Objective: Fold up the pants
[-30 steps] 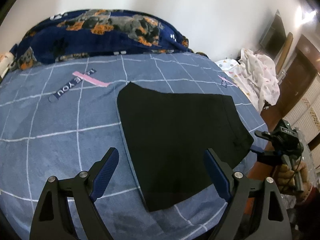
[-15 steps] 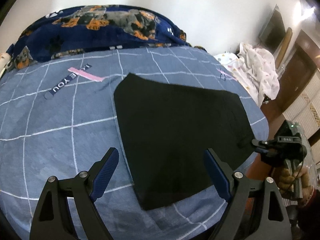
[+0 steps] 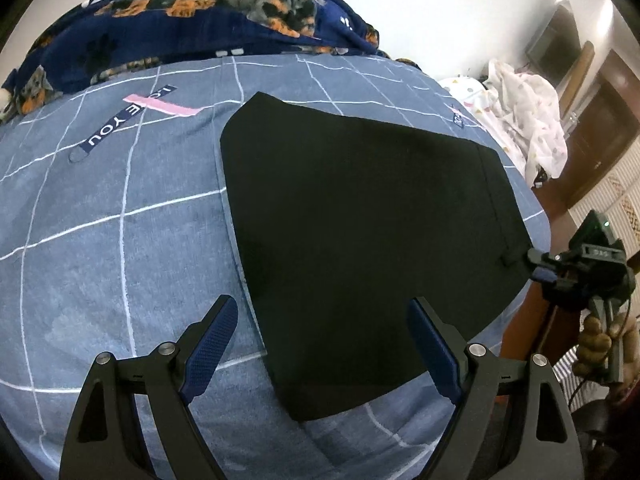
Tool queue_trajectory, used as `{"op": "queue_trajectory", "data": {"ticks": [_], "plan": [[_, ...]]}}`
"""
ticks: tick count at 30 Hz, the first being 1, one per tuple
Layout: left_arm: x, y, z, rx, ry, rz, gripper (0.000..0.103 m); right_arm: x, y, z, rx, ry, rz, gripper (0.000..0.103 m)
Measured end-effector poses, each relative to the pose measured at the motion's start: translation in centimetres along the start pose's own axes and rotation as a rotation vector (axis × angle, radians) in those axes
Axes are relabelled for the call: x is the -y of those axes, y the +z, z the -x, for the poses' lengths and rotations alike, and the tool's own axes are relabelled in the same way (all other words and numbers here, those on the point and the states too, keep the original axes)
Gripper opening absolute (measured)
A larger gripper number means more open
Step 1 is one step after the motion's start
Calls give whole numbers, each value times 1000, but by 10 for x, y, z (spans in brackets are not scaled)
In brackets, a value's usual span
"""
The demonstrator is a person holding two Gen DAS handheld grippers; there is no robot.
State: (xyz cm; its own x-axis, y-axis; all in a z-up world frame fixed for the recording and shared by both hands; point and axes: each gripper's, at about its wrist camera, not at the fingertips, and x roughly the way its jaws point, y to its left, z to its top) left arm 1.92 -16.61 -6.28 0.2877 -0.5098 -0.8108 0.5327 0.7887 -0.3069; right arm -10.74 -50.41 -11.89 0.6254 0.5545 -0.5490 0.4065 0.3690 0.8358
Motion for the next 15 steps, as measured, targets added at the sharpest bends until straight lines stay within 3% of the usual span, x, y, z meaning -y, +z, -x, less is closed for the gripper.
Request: {"op": "queue_trajectory", "data": {"ticks": [7, 15], "plan": [[0, 0, 2, 9, -6, 0, 86, -29, 2, 9, 16, -80, 126, 42], [-6, 1, 10, 35, -2, 20, 86, -27, 16, 5, 34, -166, 158, 51]]}}
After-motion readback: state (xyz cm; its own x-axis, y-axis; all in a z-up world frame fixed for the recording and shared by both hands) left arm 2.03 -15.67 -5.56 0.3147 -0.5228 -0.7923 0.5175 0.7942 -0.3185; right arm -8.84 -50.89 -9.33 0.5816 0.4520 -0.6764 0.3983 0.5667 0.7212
